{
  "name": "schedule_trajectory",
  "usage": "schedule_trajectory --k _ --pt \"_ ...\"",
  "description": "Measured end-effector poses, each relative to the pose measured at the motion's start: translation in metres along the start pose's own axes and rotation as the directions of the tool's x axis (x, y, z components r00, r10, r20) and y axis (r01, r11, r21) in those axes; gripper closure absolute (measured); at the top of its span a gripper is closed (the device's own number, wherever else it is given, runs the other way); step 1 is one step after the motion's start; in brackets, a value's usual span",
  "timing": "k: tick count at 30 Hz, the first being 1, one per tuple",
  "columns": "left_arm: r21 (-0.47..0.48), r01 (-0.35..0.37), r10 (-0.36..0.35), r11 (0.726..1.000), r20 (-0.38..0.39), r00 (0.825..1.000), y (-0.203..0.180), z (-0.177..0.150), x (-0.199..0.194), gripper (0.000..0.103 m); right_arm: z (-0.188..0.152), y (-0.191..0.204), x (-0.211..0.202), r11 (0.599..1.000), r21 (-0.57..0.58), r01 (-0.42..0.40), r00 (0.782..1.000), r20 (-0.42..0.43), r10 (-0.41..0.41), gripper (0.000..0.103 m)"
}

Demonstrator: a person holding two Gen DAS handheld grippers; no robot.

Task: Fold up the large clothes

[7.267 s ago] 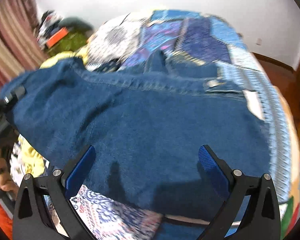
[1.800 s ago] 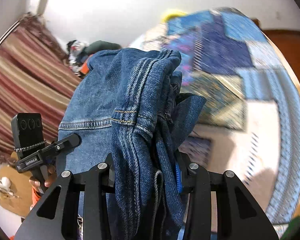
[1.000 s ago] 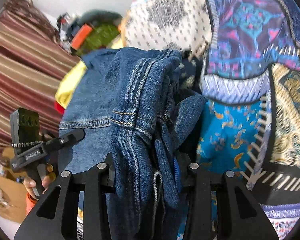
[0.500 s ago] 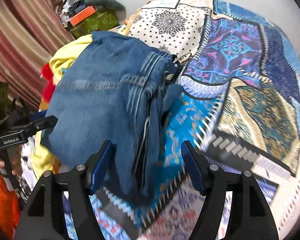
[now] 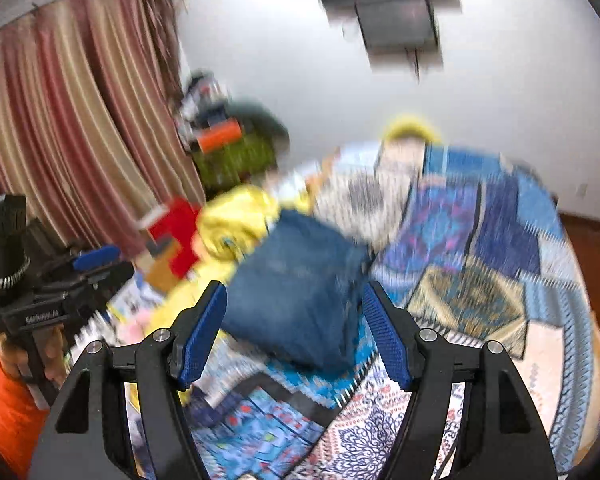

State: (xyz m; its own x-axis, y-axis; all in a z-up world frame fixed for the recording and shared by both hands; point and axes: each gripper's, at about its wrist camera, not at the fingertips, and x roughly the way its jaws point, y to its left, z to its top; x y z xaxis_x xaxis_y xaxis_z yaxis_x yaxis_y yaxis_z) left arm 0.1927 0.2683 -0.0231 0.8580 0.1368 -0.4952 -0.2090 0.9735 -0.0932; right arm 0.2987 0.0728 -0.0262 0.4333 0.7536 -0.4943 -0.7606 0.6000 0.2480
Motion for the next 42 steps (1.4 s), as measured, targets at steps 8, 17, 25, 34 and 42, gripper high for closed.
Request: schedule_trajectory --k 8,17,25,34,42 --pt "0.039 -0.026 0.013 0.999 0.306 0.952 -0.058 -0.012 -0.121 0.031 -0.006 0.059 -0.107 0.996 -0.087 -0.001 0.963 0.268 0.024 0.036" --pt "0.010 -0.111 0.094 0.994 0.450 0.888 -0.092 -0.053 -0.184 0.021 -0.053 0.100 -0.148 0.990 -0.130 0.059 0.914 0.406 -0.001 0.036" --pt "-0.005 -0.159 0.142 0.987 0.475 0.869 -0.100 -0.073 -0.197 0.001 -0.062 0.102 -0.148 0.985 -0.079 0.151 0.903 0.417 -0.105 0.007" --pt "-0.030 -0.148 0.146 0.989 0.451 0.880 -0.099 -0.078 -0.191 0.001 -0.064 0.102 -0.153 0.981 -0.069 0.182 0.895 0.424 -0.136 0.000" --pt "-0.020 -0.163 0.155 0.986 0.441 0.884 -0.101 -0.082 -0.185 0.001 -0.075 0.100 -0.154 0.979 -0.072 0.193 0.893 0.425 -0.145 0.000"
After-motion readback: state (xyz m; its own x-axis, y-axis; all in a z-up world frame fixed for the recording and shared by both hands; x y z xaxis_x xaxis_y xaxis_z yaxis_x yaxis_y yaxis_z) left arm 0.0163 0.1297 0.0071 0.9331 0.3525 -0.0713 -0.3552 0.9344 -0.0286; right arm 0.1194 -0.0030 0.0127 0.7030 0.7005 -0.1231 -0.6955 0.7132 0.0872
